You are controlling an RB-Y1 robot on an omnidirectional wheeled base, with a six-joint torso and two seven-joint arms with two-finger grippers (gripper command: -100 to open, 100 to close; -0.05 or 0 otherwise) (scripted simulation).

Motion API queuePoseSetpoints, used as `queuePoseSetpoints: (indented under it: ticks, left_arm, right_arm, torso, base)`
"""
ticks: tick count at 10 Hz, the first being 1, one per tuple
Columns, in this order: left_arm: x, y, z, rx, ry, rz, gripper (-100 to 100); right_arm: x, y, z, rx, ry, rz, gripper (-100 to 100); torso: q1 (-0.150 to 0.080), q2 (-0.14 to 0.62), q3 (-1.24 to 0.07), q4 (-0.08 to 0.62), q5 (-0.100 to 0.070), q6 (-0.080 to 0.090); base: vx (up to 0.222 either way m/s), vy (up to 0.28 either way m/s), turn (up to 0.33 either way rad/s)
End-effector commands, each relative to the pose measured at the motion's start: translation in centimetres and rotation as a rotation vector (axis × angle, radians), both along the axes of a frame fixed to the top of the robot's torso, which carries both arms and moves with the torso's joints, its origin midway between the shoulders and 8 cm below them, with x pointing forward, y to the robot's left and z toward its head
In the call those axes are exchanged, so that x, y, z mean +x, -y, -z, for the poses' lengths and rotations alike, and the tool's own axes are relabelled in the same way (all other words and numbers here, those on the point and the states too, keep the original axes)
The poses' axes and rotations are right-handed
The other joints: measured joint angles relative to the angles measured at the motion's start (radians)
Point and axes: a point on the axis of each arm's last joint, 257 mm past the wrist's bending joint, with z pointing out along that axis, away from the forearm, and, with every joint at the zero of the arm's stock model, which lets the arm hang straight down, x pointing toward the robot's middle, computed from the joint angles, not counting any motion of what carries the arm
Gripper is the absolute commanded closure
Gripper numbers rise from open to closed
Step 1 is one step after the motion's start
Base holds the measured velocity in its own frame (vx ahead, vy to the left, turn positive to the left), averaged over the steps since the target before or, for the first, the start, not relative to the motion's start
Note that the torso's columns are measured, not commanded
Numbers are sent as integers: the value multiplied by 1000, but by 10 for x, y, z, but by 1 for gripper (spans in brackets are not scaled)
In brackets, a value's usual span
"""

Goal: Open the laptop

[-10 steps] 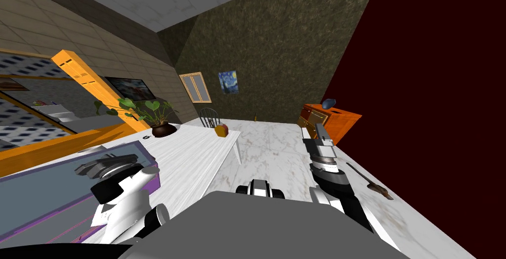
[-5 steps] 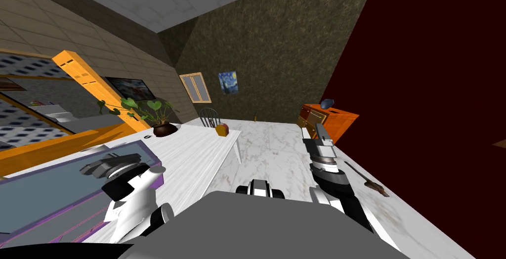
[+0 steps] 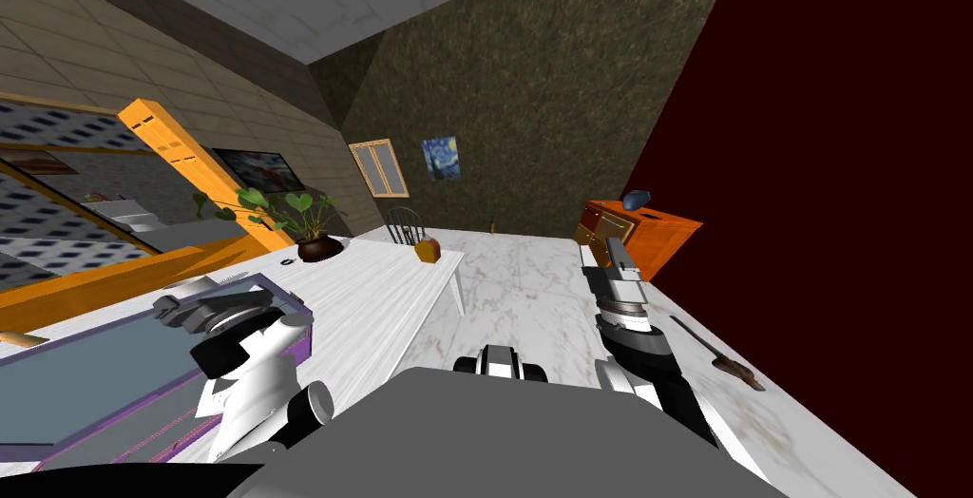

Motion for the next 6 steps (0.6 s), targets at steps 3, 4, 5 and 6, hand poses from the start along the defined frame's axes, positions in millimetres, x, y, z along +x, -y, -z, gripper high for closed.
queuePoseSetpoints:
  ticks: [3, 4, 5, 6]
  left_arm:
    - [18, -15, 2, -73, -11, 46, -100]
    - [23, -18, 3, -91, -14, 58, -100]
    - [27, -21, 3, -108, -17, 69, -100]
    - [31, -23, 3, -124, -19, 79, -100]
  right_arm:
    - [0, 0, 0, 0, 0, 0, 0]
    - [0, 0, 0, 0, 0, 0, 0]
    - [0, 0, 0, 0, 0, 0, 0]
    - [0, 0, 0, 0, 0, 0, 0]
  torso:
    - [0, 0, 0, 0, 0, 0]
    - [0, 0, 0, 0, 0, 0]
    - [0, 0, 0, 0, 0, 0]
    - [0, 0, 0, 0, 0, 0]
  base:
    - [33, -6, 36]
    - [32, -4, 32]
    - [37, -12, 35]
    - [35, -13, 39]
